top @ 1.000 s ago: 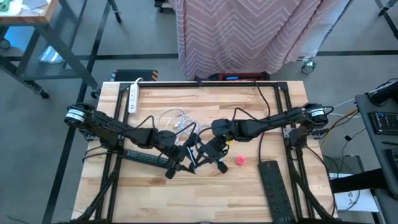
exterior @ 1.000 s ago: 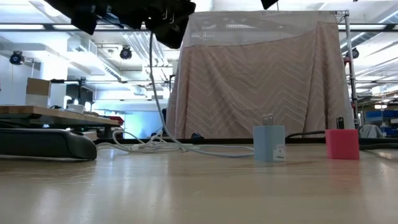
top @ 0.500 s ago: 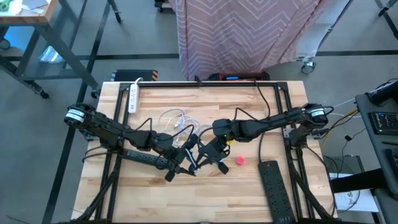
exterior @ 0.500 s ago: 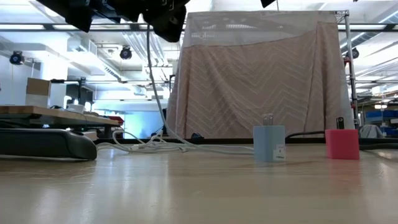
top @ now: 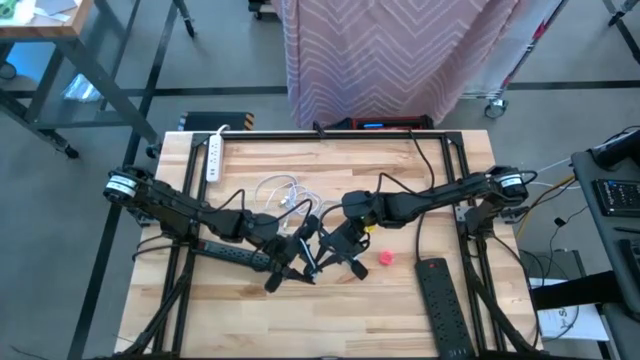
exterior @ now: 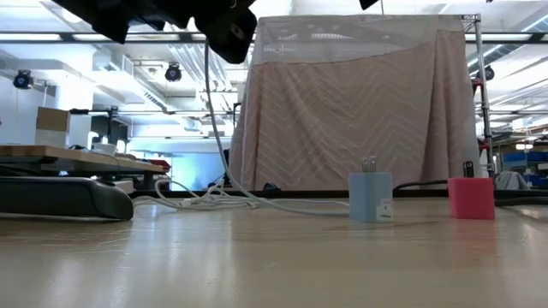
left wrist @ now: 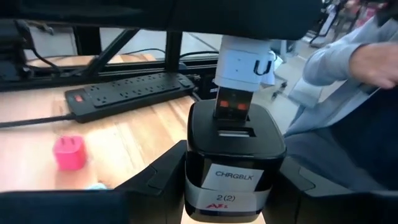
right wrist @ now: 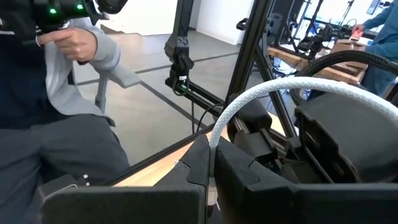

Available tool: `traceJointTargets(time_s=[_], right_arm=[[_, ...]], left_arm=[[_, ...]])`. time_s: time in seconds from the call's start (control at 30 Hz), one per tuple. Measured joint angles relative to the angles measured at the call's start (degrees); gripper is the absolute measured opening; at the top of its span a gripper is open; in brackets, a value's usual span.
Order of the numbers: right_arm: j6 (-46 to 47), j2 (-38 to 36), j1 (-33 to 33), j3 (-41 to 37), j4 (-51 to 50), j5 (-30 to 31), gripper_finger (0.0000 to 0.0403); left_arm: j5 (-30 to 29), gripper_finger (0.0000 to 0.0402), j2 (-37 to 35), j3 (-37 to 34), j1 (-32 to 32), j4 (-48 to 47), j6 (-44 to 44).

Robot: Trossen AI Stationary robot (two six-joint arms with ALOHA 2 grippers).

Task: Plug in charger cables
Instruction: Insert the white charger cable into the black charger adapter

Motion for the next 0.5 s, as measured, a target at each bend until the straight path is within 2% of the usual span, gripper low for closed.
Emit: traceJointTargets(time_s=[0.23,0.4,0.5], right_arm=[[-0.1,-0.1,0.3,0.0,1.1,-0.7,0.0],[-0.2,-0.1,0.4,0.0,2.4,-3.0,0.0],[0.0,-0.1,0.3,0.0,2.9,-2.7,0.0]], left_arm=[[2.0,0.0135,0.0,0.3,0.5,0.9,-1.8],[5.2,0.0146,0.2,1.2,1.3,3.5,-6.8],[5.1,0.0135,0.2,1.5,1.4,3.5,-5.7]])
